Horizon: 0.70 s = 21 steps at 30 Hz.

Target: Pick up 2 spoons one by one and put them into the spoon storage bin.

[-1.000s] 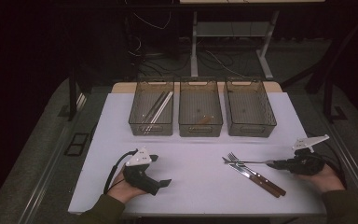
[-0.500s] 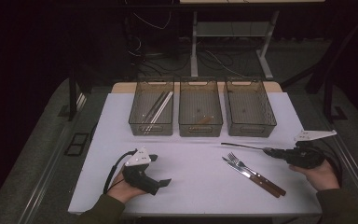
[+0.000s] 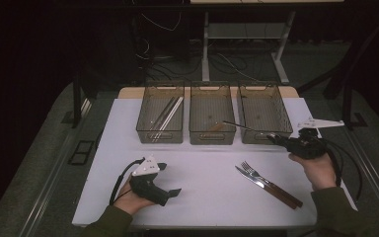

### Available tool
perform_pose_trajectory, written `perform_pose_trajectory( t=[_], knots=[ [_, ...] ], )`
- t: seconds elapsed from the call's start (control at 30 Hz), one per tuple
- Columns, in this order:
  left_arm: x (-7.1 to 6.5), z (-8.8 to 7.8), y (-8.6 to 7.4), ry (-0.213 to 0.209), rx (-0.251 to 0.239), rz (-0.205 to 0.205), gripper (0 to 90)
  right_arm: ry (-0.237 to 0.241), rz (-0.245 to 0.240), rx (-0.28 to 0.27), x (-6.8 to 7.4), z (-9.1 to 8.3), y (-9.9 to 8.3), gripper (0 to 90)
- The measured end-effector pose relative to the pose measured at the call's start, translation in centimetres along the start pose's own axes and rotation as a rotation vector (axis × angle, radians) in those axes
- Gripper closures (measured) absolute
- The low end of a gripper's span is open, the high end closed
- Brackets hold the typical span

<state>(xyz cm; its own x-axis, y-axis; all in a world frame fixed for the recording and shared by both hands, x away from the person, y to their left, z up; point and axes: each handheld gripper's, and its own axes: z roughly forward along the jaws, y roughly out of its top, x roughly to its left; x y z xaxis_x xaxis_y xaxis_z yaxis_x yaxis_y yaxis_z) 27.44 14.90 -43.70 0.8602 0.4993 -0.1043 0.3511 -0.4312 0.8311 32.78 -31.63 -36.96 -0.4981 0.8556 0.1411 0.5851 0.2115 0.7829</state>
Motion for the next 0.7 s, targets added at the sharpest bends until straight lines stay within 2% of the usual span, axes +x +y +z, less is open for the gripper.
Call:
perform_pose_trajectory(
  t=[0.27,0.43,0.7],
  knots=[
    [0.3,0.2,-0.3,0.007,0.008,-0.01,0.0,-0.049,0.025,0.018,1.6,4.2,3.5,87.5],
    [0.3,0.0,-0.3,0.009,-0.013,-0.013,0.0,-0.074,0.039,0.016,2.4,6.6,5.3,87.5],
    [0.3,0.1,-0.3,0.001,-0.014,-0.013,0.0,-0.115,0.032,0.066,4.0,10.7,7.4,87.5]
  ],
)
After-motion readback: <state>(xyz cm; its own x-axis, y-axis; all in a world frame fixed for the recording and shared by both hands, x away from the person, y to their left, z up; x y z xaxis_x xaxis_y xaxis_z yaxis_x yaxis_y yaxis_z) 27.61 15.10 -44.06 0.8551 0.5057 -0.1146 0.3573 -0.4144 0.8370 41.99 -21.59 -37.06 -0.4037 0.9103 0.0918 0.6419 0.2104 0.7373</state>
